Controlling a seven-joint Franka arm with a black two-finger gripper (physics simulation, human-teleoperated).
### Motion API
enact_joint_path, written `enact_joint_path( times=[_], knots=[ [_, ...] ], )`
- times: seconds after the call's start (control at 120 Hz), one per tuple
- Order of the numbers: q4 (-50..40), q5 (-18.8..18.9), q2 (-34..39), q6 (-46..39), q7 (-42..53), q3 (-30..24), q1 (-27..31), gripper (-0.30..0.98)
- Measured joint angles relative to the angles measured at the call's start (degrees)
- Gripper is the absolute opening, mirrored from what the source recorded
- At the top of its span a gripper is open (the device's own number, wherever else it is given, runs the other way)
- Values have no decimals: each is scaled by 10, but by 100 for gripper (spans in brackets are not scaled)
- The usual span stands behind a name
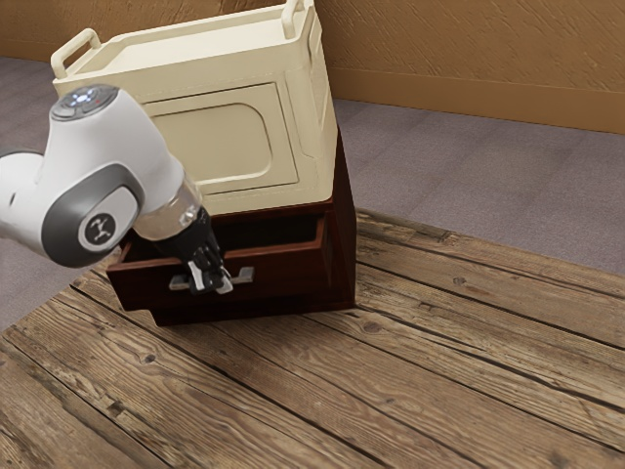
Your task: Pull the drawer handle with one arm to open the drawer
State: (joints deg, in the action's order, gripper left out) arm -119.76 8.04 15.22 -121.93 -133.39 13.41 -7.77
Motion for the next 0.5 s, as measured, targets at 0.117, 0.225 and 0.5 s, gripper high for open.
enact_joint_path(
  times=[0.117,0.225,0.5],
  knots=[
    [-14,0,17,2,3,4,-3,-10],
    [-22,0,25,4,6,6,-3,-10],
    [-39,2,41,8,9,6,-12,-10]
  ],
)
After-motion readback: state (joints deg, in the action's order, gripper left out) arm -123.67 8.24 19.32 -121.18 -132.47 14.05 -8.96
